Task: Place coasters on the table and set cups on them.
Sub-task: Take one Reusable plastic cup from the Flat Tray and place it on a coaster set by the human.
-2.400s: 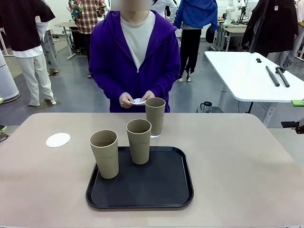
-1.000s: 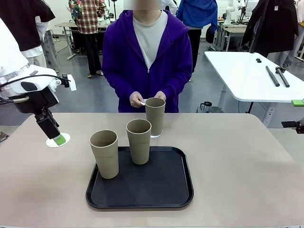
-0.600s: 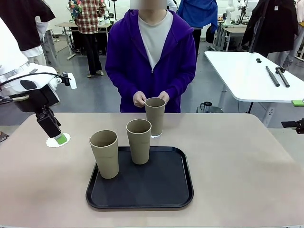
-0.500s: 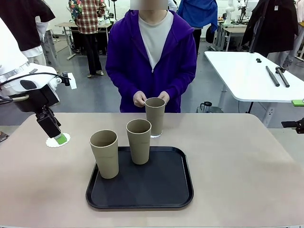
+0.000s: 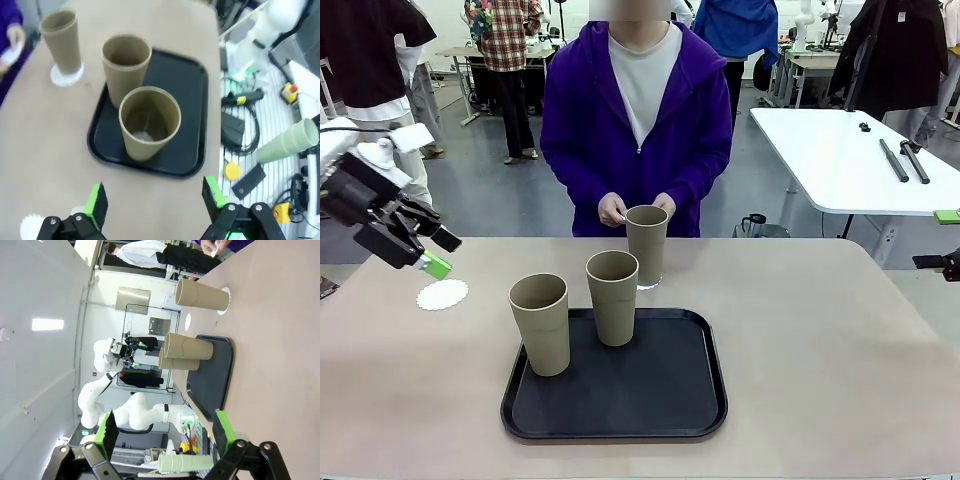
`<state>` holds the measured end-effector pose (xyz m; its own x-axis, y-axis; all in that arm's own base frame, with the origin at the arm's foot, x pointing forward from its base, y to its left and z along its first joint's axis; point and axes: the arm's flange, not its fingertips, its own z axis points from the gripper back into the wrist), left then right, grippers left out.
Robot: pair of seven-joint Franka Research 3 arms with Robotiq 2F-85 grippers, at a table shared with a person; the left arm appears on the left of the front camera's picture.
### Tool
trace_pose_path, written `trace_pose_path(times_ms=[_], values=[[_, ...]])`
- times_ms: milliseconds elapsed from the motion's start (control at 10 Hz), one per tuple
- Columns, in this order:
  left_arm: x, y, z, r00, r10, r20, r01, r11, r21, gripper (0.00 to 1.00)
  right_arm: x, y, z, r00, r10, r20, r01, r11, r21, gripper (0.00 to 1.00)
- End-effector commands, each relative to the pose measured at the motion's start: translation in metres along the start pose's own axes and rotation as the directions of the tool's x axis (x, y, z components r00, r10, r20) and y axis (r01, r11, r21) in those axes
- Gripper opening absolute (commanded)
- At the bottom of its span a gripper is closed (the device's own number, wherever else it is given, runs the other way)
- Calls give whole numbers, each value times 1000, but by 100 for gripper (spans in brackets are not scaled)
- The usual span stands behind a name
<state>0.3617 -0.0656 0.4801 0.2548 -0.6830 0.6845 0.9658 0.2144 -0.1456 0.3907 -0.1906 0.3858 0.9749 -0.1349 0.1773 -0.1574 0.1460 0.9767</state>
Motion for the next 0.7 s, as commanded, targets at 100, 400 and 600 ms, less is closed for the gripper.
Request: trace_pose_path(times_ms=[100, 400, 600], values=[[-47, 27, -28, 982, 1, 189, 30, 986, -164, 100, 1, 0, 0, 1000, 1, -3, -1, 1000, 3, 100], [-89, 36, -58, 954, 20, 299, 49, 974, -222, 100, 1, 0, 0, 1000, 1, -3, -1, 1000, 3, 100], [-103, 35, -69, 926, -85, 368, 161, 970, -183, 100, 1, 0, 0, 1000, 1, -3, -1, 1000, 3, 100]])
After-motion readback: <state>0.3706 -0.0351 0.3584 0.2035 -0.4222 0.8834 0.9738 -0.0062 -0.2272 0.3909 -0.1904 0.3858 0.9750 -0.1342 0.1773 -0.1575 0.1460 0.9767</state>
